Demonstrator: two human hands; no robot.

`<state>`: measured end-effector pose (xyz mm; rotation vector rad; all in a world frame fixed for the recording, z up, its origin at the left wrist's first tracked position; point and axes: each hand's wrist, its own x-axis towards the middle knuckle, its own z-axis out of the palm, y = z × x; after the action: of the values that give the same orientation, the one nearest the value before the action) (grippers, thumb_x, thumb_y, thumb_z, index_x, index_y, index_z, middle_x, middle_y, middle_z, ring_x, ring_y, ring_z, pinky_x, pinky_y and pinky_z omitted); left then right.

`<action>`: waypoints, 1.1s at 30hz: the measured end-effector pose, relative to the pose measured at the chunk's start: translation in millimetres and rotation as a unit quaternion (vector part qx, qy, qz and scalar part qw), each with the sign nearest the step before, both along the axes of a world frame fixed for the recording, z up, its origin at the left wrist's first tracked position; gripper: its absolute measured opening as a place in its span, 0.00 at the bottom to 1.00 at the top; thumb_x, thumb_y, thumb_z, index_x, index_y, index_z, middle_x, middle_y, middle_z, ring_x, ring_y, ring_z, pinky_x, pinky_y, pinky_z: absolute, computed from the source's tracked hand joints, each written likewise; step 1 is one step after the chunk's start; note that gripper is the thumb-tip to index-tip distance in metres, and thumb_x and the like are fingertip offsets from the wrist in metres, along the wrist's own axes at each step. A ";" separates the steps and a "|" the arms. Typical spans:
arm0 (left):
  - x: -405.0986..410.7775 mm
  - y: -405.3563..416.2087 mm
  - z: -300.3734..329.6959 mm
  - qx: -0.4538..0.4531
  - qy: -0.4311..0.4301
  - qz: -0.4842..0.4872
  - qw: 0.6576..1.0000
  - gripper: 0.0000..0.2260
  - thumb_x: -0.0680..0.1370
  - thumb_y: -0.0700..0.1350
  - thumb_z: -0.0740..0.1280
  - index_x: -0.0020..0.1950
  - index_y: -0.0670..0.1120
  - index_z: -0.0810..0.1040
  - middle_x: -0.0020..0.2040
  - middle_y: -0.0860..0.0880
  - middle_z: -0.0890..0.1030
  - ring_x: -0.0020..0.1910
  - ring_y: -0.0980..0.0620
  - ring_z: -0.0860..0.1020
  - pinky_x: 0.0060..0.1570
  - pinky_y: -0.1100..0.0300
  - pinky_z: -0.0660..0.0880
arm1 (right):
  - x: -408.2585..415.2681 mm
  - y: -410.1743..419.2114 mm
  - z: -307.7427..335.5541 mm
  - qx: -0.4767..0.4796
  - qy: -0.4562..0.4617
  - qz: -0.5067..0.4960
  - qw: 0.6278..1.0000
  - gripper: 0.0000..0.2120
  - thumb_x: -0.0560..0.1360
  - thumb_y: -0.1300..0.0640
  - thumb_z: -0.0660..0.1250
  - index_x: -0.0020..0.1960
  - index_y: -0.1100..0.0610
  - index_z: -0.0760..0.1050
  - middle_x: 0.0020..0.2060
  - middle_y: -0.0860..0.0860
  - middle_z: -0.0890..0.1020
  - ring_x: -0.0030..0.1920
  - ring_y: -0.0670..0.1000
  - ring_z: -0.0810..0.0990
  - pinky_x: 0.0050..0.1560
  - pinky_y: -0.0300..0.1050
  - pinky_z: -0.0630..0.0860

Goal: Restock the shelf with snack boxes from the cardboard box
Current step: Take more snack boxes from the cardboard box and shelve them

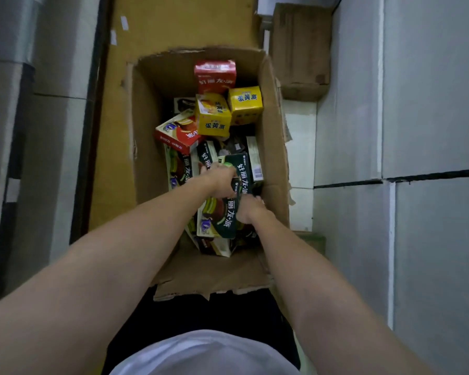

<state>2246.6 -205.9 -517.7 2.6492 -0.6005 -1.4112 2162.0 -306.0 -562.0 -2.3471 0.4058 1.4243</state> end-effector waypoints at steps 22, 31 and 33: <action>-11.3 16.9 4.1 -0.018 -0.014 0.000 1.000 0.26 0.76 0.54 0.71 0.72 0.52 0.67 0.72 0.45 0.68 0.73 0.40 0.59 0.72 0.41 0.55 | -8.4 11.2 -6.2 -0.084 -0.012 0.195 0.977 0.27 0.79 0.58 0.60 0.77 0.54 0.61 0.76 0.56 0.61 0.75 0.61 0.56 0.74 0.59 0.55; -22.3 28.5 12.3 -0.012 -0.027 0.015 0.999 0.26 0.75 0.53 0.72 0.70 0.49 0.69 0.72 0.45 0.69 0.74 0.39 0.59 0.73 0.38 0.57 | -18.7 18.7 28.4 -0.089 -0.042 0.203 0.974 0.13 0.79 0.61 0.59 0.62 0.55 0.74 0.60 0.55 0.78 0.60 0.57 0.76 0.56 0.53 0.69; -25.3 35.4 20.7 -0.009 -0.024 0.029 0.999 0.25 0.74 0.52 0.73 0.68 0.49 0.70 0.69 0.45 0.72 0.72 0.40 0.64 0.72 0.38 0.59 | -13.0 18.3 46.5 -0.099 -0.060 0.215 0.970 0.12 0.79 0.61 0.59 0.61 0.55 0.75 0.58 0.54 0.79 0.58 0.56 0.77 0.51 0.51 0.69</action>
<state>2221.4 -170.4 -497.0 2.6706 -0.5335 -1.3245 2149.0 -287.7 -515.5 -2.7911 -0.0020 1.4655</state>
